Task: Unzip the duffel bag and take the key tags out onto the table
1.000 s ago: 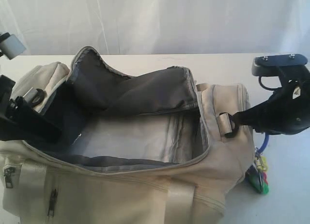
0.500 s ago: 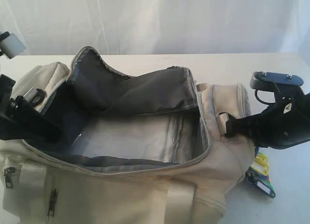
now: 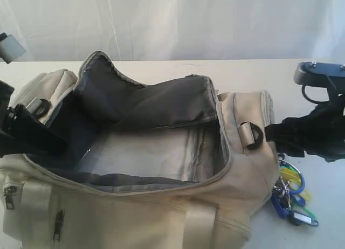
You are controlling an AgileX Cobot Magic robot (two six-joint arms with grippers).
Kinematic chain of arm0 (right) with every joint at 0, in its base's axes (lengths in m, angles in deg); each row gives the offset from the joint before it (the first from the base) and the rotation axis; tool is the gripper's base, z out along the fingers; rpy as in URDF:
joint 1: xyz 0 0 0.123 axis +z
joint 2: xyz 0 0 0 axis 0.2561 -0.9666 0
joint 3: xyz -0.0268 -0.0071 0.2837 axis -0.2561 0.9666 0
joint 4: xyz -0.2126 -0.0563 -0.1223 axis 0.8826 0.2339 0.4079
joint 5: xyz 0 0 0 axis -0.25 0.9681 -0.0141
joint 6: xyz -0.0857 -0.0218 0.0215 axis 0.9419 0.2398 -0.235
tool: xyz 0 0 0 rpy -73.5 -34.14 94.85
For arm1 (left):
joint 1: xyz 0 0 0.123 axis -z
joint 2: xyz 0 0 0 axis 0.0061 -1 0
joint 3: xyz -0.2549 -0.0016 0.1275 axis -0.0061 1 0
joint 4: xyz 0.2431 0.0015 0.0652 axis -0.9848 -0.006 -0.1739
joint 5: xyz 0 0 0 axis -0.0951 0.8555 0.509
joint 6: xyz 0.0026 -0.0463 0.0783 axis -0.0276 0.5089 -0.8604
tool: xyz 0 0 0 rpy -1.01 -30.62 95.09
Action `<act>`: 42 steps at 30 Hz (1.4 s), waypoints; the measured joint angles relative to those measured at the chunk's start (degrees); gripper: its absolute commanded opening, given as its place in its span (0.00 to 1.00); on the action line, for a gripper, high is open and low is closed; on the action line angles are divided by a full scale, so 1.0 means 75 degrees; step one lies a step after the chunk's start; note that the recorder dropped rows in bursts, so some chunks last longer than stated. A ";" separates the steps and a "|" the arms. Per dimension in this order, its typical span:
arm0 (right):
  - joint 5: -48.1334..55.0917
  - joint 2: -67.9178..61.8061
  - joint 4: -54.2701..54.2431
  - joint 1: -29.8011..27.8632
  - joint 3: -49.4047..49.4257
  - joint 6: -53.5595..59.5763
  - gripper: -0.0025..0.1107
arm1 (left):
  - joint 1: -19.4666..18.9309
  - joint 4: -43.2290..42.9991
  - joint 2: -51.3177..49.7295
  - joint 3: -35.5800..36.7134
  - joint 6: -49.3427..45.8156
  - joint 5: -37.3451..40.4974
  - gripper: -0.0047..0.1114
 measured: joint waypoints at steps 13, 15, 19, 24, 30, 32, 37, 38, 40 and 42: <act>0.1460 0.3450 0.0466 0.0000 -0.0384 0.0014 0.37 | 0.0000 -0.0290 0.3243 0.0000 0.1286 -0.0526 0.04; 0.1688 0.4109 0.0435 0.0000 -0.0384 0.0029 0.23 | 0.0000 -0.0746 0.3853 0.0000 0.1790 -0.0526 0.04; 0.1914 0.5204 0.0411 0.0000 -0.0384 0.0286 0.02 | 0.0000 -0.1800 0.5170 0.0000 0.2783 -0.0681 0.04; 0.1843 0.5645 0.0398 0.0000 -0.0384 0.0520 0.02 | 0.0000 -0.2213 0.5717 0.0000 0.3119 -0.1204 0.04; 0.1795 0.5663 0.0380 0.0000 -0.0384 0.0534 0.02 | 0.0000 -0.2292 0.5734 0.0000 0.3276 -0.1317 0.04; 0.1795 0.5662 0.0380 0.0000 -0.0384 0.0534 0.02 | 0.0000 -0.2292 0.5747 0.0000 0.3289 -0.1267 0.04; 0.1795 0.5662 0.0380 0.0000 -0.0384 0.0534 0.02 | 0.0000 -0.2032 0.5747 0.0000 0.3289 -0.1217 0.04; 0.1795 0.5662 0.0380 0.0000 -0.0384 0.0534 0.02 | 0.0000 -0.2014 0.5747 0.0000 0.3289 -0.1217 0.04; 0.1795 0.5662 0.0380 0.0000 -0.0384 0.0534 0.02 | 0.0000 -0.1985 0.5747 0.0000 0.3289 -0.1217 0.04; 0.1795 0.5662 0.0380 0.0000 -0.0384 0.0534 0.02 | 0.0000 -0.1967 0.5747 0.0000 0.3289 -0.1217 0.04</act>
